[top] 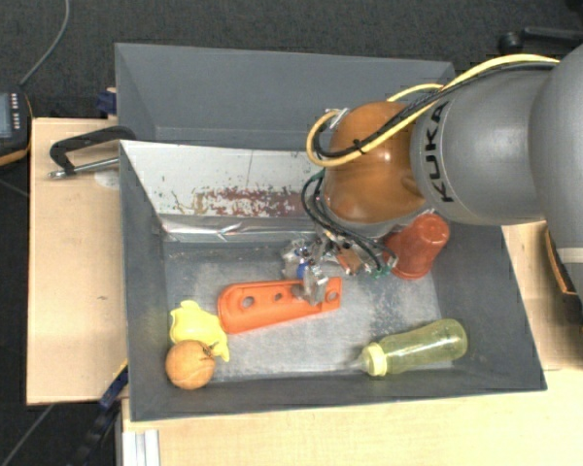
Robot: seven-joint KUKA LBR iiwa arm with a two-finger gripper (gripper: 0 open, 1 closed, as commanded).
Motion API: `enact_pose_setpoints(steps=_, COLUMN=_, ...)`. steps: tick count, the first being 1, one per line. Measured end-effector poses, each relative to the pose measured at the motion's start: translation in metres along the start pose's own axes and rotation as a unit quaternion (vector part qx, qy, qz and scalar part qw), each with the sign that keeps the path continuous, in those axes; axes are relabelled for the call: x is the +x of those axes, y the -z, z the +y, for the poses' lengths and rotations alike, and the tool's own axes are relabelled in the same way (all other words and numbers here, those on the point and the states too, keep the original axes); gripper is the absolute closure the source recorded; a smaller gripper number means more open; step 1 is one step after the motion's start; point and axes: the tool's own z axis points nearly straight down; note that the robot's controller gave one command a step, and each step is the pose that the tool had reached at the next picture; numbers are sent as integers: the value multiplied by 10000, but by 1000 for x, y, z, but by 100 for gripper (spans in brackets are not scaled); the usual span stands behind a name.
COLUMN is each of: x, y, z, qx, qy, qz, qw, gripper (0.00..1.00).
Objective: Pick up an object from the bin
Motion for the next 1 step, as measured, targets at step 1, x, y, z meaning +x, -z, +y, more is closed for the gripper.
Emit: enact_pose_setpoints(steps=1, x=-2, y=-2, z=-4, qx=-6, qy=-1, qz=-4, qw=10000, gripper=100)
